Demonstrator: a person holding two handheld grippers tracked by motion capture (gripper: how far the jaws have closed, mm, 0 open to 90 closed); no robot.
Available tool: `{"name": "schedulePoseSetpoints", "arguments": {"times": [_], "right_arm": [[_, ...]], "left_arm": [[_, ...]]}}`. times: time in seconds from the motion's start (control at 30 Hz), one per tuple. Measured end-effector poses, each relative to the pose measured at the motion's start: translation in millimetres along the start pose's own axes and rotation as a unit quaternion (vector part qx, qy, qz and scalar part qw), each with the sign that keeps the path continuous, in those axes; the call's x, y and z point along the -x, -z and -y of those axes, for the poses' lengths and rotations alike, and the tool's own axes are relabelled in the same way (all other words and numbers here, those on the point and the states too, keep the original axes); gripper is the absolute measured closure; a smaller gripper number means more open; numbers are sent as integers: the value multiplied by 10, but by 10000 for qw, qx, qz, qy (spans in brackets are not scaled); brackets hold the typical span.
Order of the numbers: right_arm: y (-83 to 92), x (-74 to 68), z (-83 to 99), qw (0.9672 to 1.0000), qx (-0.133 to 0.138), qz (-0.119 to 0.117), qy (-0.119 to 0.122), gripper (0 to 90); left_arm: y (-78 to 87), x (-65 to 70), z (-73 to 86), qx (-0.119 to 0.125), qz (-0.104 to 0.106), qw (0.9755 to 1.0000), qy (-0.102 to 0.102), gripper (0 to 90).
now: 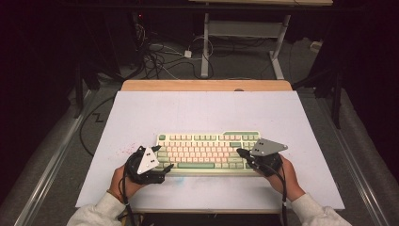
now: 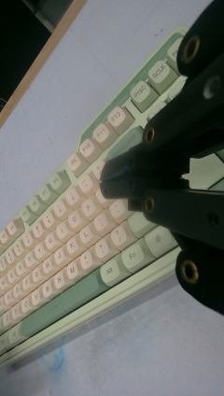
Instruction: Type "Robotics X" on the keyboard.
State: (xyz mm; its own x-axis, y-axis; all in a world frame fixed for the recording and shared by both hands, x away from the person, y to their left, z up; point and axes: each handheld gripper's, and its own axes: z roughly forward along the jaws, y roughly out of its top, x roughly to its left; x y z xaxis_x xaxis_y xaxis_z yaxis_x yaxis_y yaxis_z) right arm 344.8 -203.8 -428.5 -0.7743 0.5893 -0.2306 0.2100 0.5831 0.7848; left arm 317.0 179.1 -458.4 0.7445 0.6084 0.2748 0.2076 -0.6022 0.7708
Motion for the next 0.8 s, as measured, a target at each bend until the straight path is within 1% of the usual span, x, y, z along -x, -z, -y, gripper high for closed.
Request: {"name": "schedulePoseSetpoints", "arguments": {"times": [0.1,0.13,0.17,0.27,0.3,0.33,0.37,0.4,0.47,0.5,0.57,0.63,0.7,0.73,0.77,0.8], "right_arm": [[-32,-4,-12,10000,-22,-26,4,900],[-50,-9,-21,10000,-39,-31,9,900],[-89,-20,-45,10000,-45,-66,42,900],[-162,-50,-83,9999,-89,-99,85,900],[-162,-50,-83,9999,-89,-99,85,900],[-218,-67,-108,9998,-113,-139,134,900],[-218,-67,-108,9998,-113,-139,134,900],[-270,-81,-137,9996,-121,-174,178,900],[-291,-91,-156,9996,-132,-178,197,900],[-330,-97,-197,9995,-106,-238,196,900],[-352,-103,-218,9994,-97,-250,222,900],[-423,-127,-275,9991,-98,-315,250,900],[-448,-137,-294,9990,-111,-335,258,900],[-500,-153,-329,9987,-143,-386,284,900],[-500,-153,-329,9987,-143,-386,284,900],[-558,-176,-363,9985,-188,-427,293,900]], "left_arm": [[14,11,47,-65,-43,10000,49,231],[19,15,62,-81,-94,9999,73,199],[26,19,79,-75,-94,9999,85,181],[47,19,119,-93,-119,9998,124,179],[55,18,131,-91,-114,9998,153,179],[70,18,149,-108,-172,9997,167,179],[70,18,149,-108,-172,9997,167,179],[79,15,158,-101,-157,9996,193,179],[95,10,175,-92,-160,9996,196,179],[101,8,182,-97,-138,9997,189,179],[113,9,197,-103,-131,9997,196,179],[129,7,207,-128,-135,9996,195,179],[147,1,217,-109,-135,9996,231,179],[155,0,221,-103,-143,9996,241,179],[161,-2,225,-106,-150,9995,245,179],[166,-3,228,-111,-152,9995,248,179]]}}
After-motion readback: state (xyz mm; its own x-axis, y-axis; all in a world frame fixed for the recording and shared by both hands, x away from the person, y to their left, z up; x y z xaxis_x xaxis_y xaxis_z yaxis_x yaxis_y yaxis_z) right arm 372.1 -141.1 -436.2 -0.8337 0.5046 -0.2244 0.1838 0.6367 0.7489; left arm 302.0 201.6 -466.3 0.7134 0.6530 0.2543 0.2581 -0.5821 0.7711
